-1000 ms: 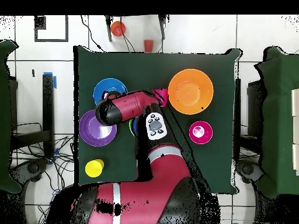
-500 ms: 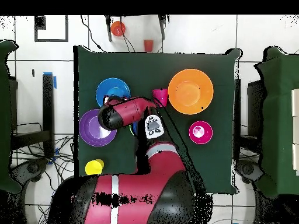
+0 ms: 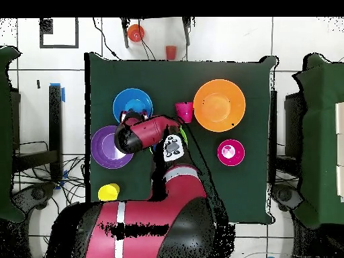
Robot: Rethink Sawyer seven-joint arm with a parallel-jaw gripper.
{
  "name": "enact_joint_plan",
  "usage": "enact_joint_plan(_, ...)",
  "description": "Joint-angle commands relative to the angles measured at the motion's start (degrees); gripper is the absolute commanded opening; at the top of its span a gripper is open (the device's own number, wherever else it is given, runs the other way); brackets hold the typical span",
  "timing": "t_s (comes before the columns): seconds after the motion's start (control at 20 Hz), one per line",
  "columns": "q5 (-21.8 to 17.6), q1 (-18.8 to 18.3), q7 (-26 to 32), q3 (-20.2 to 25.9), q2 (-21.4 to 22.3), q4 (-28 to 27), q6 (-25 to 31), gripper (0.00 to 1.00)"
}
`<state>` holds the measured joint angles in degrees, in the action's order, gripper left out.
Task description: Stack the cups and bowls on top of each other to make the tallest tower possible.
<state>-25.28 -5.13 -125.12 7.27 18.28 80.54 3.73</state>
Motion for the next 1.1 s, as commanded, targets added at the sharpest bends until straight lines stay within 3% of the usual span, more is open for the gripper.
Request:
enact_joint_plan(0.05, -2.08, -1.36, -0.3, 1.78, -0.32, 3.47, 3.33, 1.0)
enact_joint_plan(0.25, -1.77, -1.85, 0.09, 2.88, 1.51, 4.4, 4.19, 1.0)
enact_joint_plan(0.55, -2.58, 2.37, -2.58, -2.33, 2.07, 2.89, -1.42, 1.0)
enact_joint_plan(0.7, -2.39, 0.48, -0.15, 0.93, 4.22, 3.52, 1.9, 1.0)
enact_joint_plan(1.1, 0.22, -1.82, 1.28, 3.48, 10.66, 6.6, 8.51, 1.0)
